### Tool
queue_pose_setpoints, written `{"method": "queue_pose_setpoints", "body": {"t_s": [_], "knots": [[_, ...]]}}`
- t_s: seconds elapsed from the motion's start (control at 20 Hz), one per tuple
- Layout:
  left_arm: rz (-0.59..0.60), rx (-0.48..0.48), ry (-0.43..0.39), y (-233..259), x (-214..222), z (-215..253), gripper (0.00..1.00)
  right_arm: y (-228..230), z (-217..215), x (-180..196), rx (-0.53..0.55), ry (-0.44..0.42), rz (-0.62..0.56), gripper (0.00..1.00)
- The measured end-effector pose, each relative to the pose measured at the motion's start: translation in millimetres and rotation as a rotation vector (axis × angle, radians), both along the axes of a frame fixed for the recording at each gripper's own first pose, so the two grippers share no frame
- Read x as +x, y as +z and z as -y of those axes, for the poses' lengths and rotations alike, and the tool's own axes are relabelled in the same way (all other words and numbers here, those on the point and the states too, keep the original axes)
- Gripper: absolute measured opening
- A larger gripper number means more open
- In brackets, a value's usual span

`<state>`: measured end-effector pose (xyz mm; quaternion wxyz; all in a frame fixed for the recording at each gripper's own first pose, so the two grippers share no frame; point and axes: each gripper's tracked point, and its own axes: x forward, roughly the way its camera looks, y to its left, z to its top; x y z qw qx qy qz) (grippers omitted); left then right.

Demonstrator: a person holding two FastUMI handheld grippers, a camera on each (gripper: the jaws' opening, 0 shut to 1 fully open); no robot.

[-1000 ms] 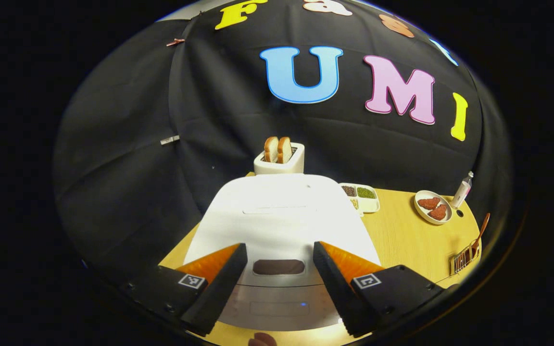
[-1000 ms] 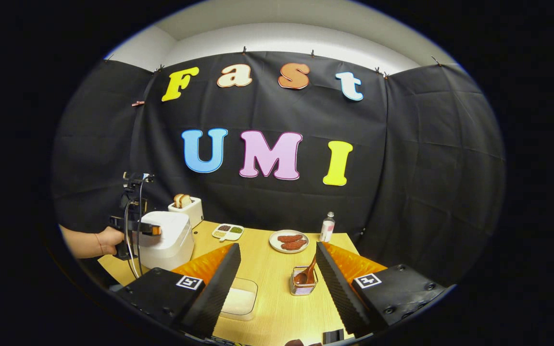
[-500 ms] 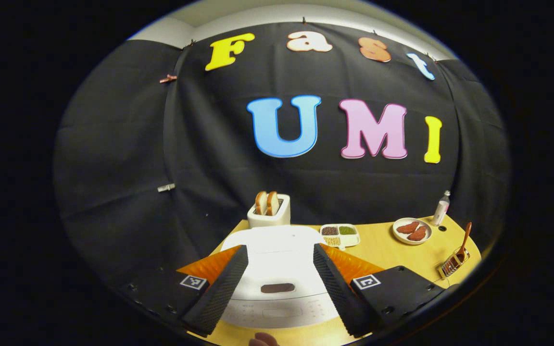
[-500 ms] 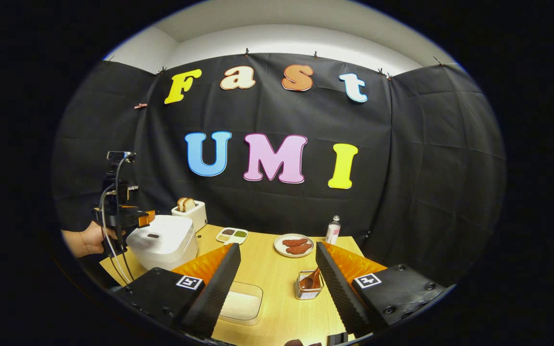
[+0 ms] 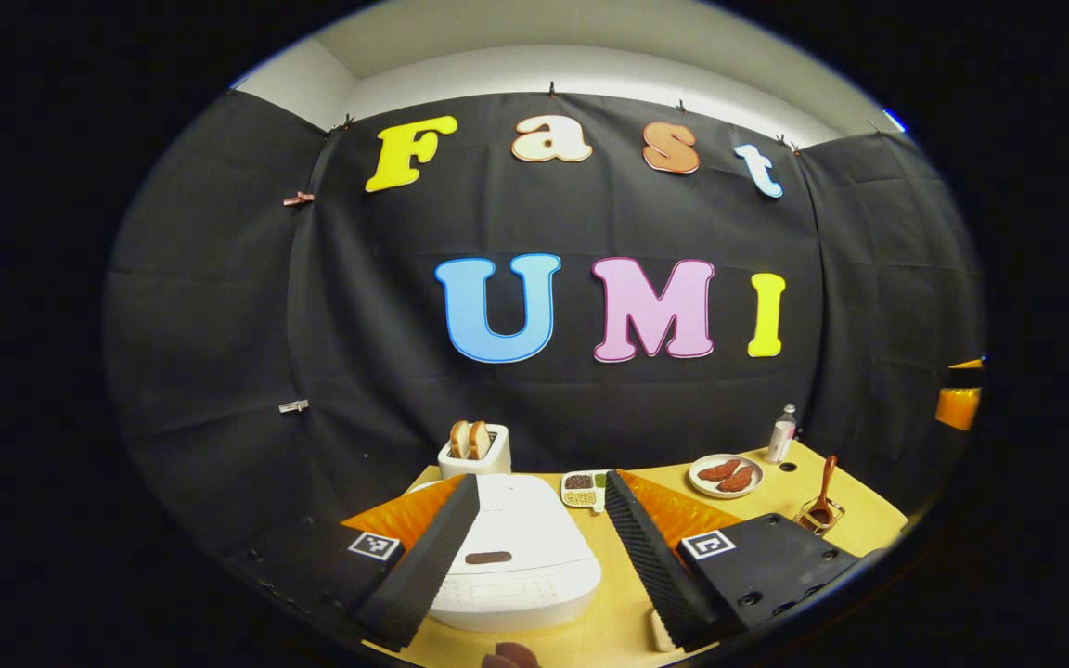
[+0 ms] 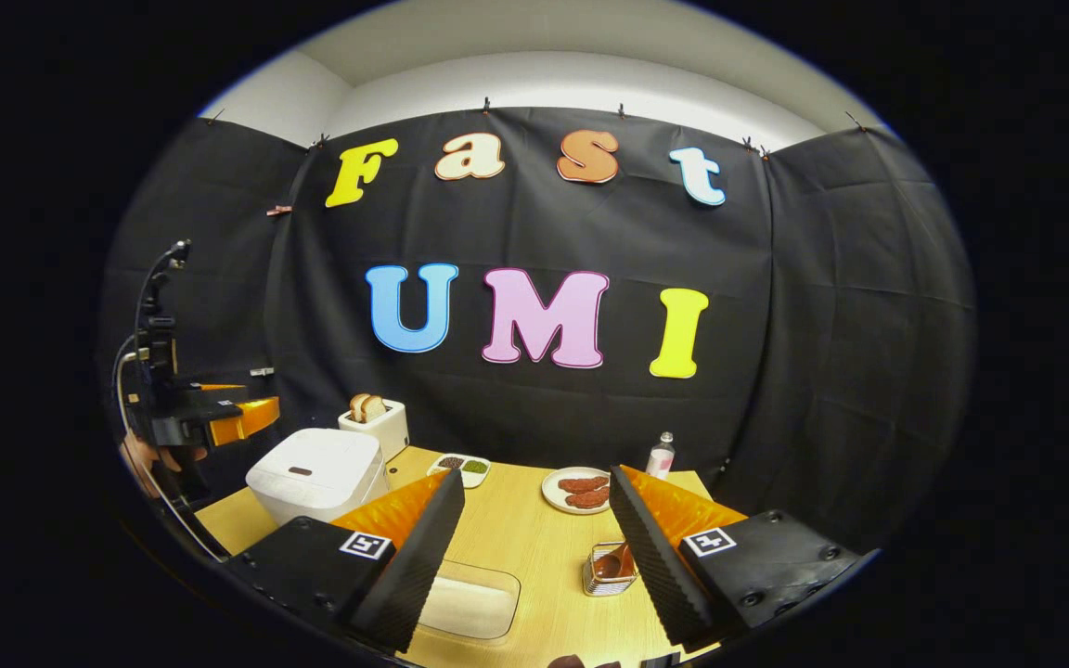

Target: Close the left gripper, press the button to open the rice cooker; take a wooden spoon from the chopstick holder with the right hand, scoop a spoonful of rice and pour it into the rice cooker, then put the wooden spoon back into the chopstick holder.

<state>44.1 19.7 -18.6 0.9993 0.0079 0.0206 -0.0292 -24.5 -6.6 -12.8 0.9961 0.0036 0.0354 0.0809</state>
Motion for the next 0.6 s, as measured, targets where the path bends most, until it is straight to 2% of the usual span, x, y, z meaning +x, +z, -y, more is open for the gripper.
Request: {"method": "queue_pose_setpoints", "body": {"t_s": [0.25, 0.6], "knots": [[0.017, -0.022, -0.076, 9, -33, 28, 0.94, 7, 1, 7, 0.006, -0.005, 0.018, 0.98], [0.005, -0.077, -0.127, 1, -62, 49, 0.94, 5, 4, 9, 0.019, -0.031, 0.02, 0.98]]}}
